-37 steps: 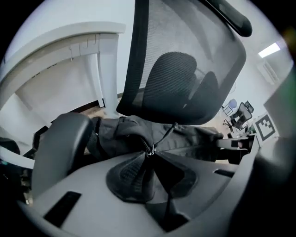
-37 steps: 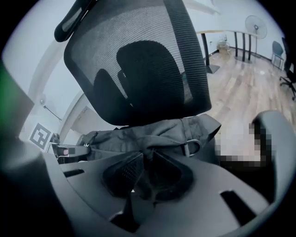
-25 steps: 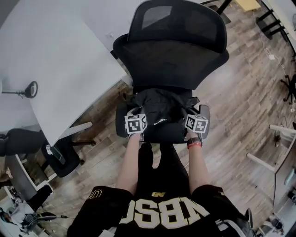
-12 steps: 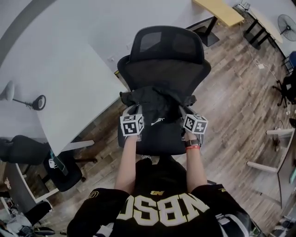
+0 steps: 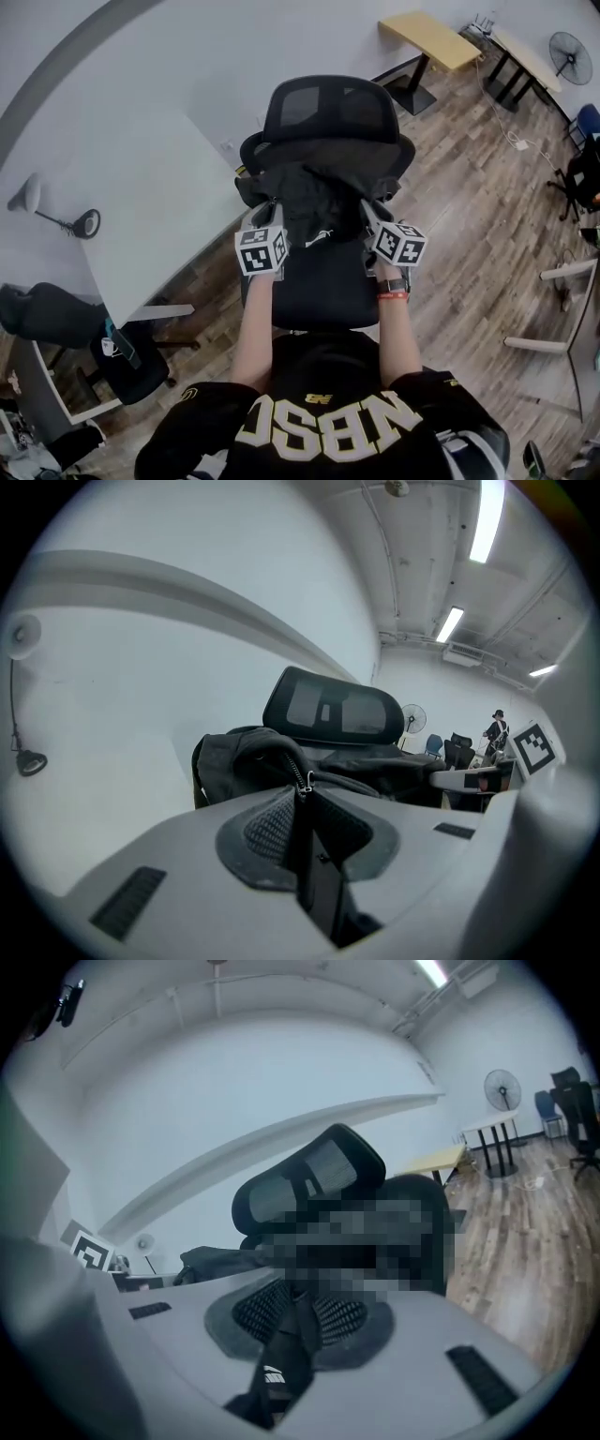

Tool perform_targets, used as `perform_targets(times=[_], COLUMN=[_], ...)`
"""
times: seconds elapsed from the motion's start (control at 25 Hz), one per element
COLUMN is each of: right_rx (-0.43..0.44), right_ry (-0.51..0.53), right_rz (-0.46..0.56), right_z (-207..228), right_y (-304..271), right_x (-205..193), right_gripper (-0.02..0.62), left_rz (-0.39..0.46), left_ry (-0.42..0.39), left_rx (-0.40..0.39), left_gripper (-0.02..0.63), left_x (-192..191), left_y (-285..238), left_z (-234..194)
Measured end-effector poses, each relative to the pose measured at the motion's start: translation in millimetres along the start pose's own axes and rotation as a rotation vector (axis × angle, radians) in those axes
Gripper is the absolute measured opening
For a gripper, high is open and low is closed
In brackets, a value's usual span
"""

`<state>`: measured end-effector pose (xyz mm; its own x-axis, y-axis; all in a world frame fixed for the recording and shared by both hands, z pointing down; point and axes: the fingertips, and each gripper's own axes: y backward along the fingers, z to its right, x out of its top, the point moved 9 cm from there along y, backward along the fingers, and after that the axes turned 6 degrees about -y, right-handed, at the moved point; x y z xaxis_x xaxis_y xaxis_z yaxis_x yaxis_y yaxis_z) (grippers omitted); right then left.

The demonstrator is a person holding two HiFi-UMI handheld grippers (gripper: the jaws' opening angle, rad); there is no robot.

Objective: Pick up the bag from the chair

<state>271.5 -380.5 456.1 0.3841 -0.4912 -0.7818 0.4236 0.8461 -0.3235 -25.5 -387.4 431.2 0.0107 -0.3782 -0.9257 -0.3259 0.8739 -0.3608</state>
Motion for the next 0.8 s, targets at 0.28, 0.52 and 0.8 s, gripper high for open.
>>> perform_targets(times=[0.28, 0.52, 0.8], right_rx=[0.036, 0.059, 0.094], right_ry=[0.079, 0.188, 0.241], right_rz=[0.099, 0.186, 0.277], right_z=[-27.2, -57.0, -79.9], right_y=[10.1, 21.4, 38.0], right_x=[47.6, 87.5, 115.6], right_gripper=[0.071, 0.071, 0.072], left_rz=[0.135, 0.225, 0.324], left_ry=[-0.049, -0.072, -0.08], left_rx=[-0.013, -0.018, -0.017], left_gripper=[0.063, 0.063, 0.063], left_x=[53.1, 86.0, 115.8], left_y=[10.6, 20.1, 36.6], left_z=[14.4, 22.2, 24.4])
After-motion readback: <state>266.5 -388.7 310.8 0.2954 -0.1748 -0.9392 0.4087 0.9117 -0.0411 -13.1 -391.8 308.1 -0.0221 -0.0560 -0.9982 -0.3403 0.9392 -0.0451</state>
